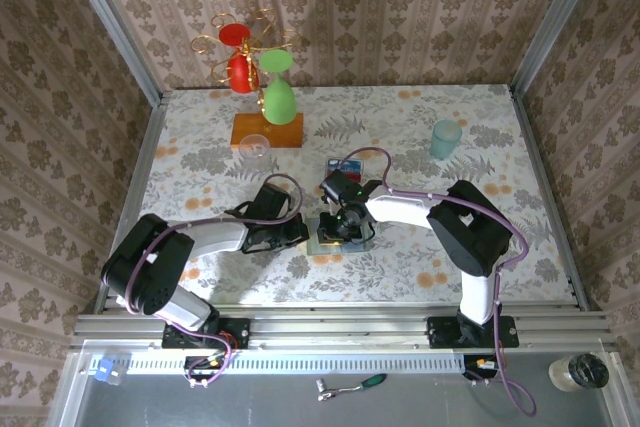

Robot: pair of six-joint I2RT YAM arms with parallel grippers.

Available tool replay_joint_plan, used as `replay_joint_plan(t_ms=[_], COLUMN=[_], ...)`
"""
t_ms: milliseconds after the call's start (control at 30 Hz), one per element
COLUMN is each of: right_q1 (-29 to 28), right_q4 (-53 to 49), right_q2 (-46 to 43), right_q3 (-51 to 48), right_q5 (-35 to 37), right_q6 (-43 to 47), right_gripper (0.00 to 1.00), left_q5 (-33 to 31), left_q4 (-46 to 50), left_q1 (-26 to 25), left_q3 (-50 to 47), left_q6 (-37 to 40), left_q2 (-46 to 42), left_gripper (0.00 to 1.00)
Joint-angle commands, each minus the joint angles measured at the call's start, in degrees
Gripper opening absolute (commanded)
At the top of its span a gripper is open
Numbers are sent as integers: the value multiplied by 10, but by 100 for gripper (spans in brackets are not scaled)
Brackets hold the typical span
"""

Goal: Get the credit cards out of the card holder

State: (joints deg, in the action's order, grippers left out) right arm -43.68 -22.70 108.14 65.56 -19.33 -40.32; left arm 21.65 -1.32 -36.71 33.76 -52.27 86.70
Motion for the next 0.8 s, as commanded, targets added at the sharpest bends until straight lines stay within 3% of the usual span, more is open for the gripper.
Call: replay_joint_plan(t_ms=[0, 167, 300, 433, 500, 600, 633, 667, 700, 733, 767], right_q1=[-3, -1, 3, 18, 28, 50, 66, 81, 101, 122, 139], right_q4=[-58, -17, -21, -40, -48, -33, -29, -28, -25, -22, -20], right_q2=[-3, -35, -74, -125, -154, -199, -214, -223, -234, -244, -252], right_q3=[1, 4, 10, -5, -18, -56, -68, -77, -86, -95, -100], right_q5=[49, 22, 46, 104, 141, 199, 211, 219, 225, 229, 237], right_q6=[13, 20, 40, 78, 96, 120, 126, 129, 132, 137, 144], right_gripper=[19, 19, 19, 31, 39, 72, 93, 100, 100, 100, 100], left_q5=[3, 5, -17, -66, -108, -160, -173, -184, -201, -218, -233], left_q4=[24, 20, 60, 157, 208, 251, 258, 265, 272, 279, 285], left_q1=[7, 11, 35, 74, 97, 146, 163, 178, 195, 211, 225], left_q3=[-6, 3, 19, 46, 59, 67, 67, 67, 68, 69, 71], left_q6=[10, 18, 45, 110, 144, 198, 216, 229, 244, 259, 269], left_q2=[9, -2, -47, -106, -134, -176, -189, -200, -211, -220, -226], left_gripper=[0, 0, 0, 6, 18, 38, 45, 51, 60, 87, 100])
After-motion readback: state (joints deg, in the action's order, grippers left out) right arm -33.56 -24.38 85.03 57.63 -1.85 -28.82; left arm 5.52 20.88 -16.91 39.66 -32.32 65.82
